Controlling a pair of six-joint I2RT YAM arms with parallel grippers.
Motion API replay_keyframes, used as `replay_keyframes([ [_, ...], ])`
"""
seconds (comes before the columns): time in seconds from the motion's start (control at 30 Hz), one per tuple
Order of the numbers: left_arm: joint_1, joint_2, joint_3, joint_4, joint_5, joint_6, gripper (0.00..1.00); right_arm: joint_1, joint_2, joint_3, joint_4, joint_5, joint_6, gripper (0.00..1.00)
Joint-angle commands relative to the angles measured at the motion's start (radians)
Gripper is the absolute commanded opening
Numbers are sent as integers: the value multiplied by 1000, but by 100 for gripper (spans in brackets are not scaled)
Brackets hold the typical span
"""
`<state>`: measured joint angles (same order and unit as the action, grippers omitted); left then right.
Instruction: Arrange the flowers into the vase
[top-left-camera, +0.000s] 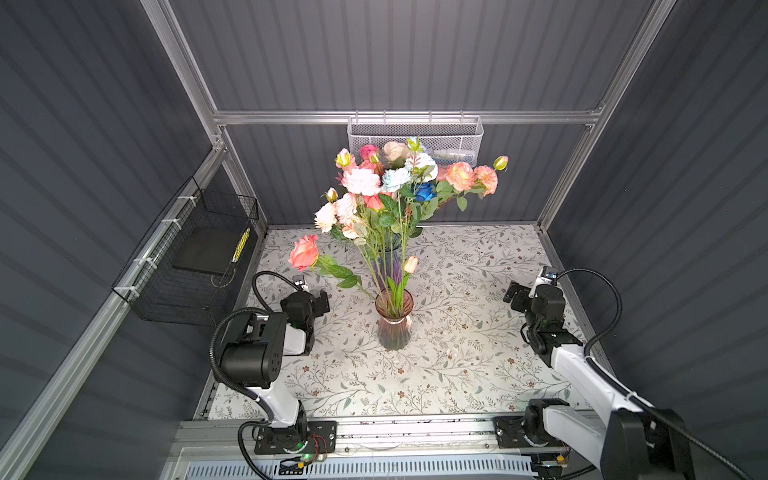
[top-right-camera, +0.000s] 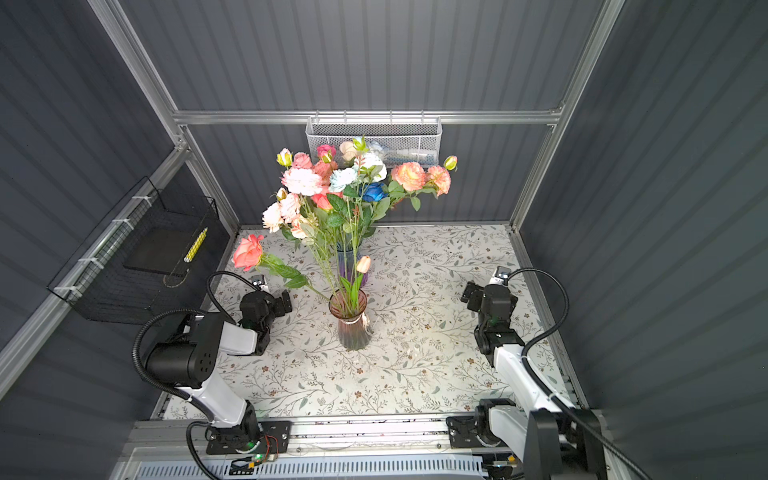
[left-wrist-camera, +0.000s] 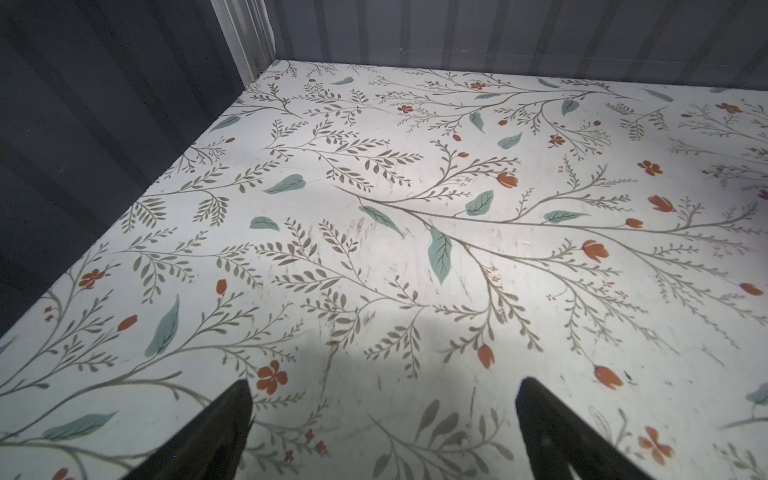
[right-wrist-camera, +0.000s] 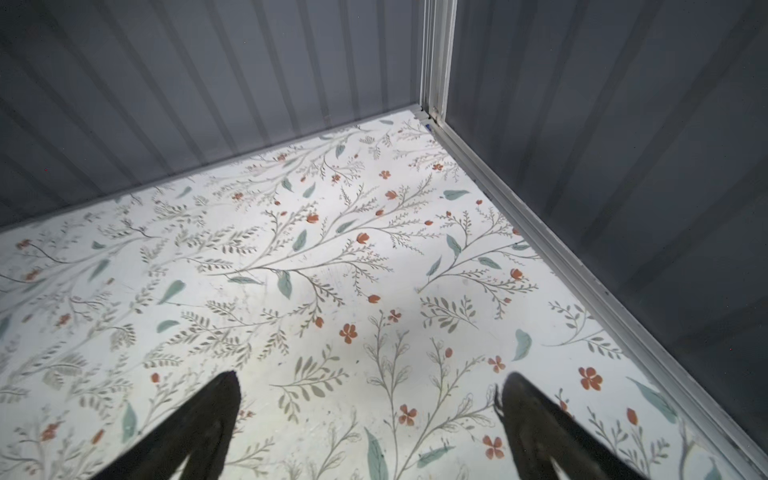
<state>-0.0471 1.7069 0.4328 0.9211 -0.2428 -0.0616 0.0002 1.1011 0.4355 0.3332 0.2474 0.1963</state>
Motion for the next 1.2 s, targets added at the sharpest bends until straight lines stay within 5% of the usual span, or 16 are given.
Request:
replay_keyframes([
  [0.0, -5, 6, 15, 27, -16, 19, 100, -53, 98, -31, 214, -111, -71, 99],
  [0.13, -5, 7, 15, 28, -15, 19, 100, -130, 244, -154, 621, -267, -61, 99],
  [0.27, -5, 7, 15, 27, -14, 19, 100, -132, 360, -158, 736, -349, -85, 99],
  [1.17, -5, 5, 14, 30, -16, 19, 100, -77, 352, -109, 628, -275, -130, 99],
])
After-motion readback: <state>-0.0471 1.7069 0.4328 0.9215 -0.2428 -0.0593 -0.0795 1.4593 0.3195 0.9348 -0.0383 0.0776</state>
